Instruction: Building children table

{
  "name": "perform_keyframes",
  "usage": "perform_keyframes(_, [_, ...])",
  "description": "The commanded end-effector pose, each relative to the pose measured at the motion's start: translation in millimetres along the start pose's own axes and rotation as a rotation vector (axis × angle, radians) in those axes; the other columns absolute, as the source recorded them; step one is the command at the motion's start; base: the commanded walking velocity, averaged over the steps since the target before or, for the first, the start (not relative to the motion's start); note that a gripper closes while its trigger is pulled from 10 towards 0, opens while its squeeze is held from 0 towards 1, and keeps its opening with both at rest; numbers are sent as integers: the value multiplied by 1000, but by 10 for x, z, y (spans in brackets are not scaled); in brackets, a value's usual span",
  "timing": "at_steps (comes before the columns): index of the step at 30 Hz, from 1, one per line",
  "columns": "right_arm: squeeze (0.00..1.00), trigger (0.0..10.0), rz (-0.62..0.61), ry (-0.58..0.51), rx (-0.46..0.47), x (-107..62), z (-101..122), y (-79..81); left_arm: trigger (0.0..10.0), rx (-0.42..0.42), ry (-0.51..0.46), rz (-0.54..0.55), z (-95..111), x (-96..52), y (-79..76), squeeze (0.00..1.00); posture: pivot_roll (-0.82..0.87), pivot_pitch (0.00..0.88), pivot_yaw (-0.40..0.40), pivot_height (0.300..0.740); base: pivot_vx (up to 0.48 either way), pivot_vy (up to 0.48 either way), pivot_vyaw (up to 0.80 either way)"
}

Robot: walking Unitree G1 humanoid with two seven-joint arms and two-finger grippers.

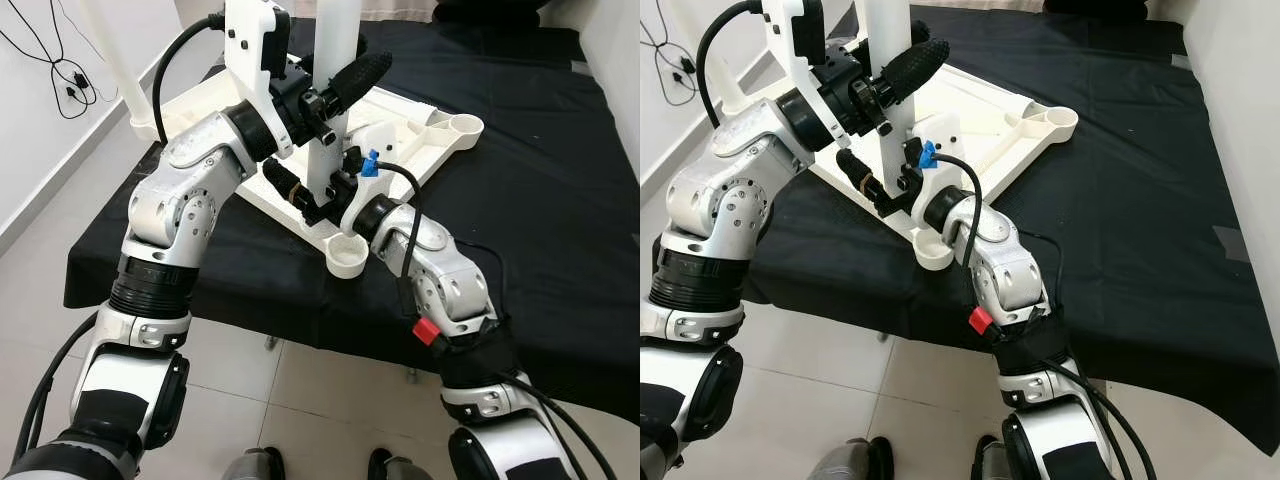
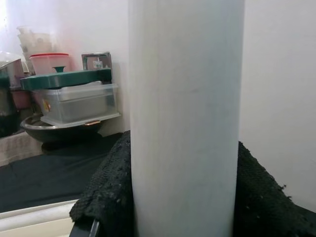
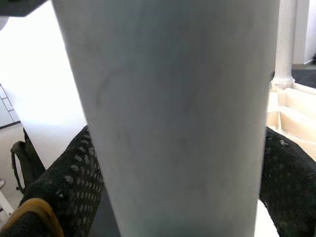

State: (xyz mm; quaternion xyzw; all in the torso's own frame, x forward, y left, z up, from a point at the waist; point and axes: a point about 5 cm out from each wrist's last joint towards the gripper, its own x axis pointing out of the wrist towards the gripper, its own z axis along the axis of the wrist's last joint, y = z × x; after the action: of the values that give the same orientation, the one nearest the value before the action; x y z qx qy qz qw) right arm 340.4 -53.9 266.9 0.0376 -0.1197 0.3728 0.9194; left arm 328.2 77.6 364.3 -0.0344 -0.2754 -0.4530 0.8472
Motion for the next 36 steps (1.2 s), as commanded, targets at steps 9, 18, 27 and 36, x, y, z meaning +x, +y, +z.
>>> perform_keyframes(9, [0,0,22,-28,-31,100,62,92,0,-55,-6,-64,-69,73,-186,0,5,212,54,740,0,0,0])
perform_keyframes(18, [0,0,5,-9,-38,105,35,73,0,-57,-19,-86,-56,119,-226,118,1,210,55,740,0,0,0])
perform_keyframes(27, [0,0,-27,-16,-36,93,36,26,10000,-97,-60,-67,39,76,-187,1000,1,211,55,740,0,0,0])
perform_keyframes(36, [0,0,-228,-51,-47,25,117,-312,10000,-38,-173,18,548,-217,-23,1000,7,212,52,740,0,0,0])
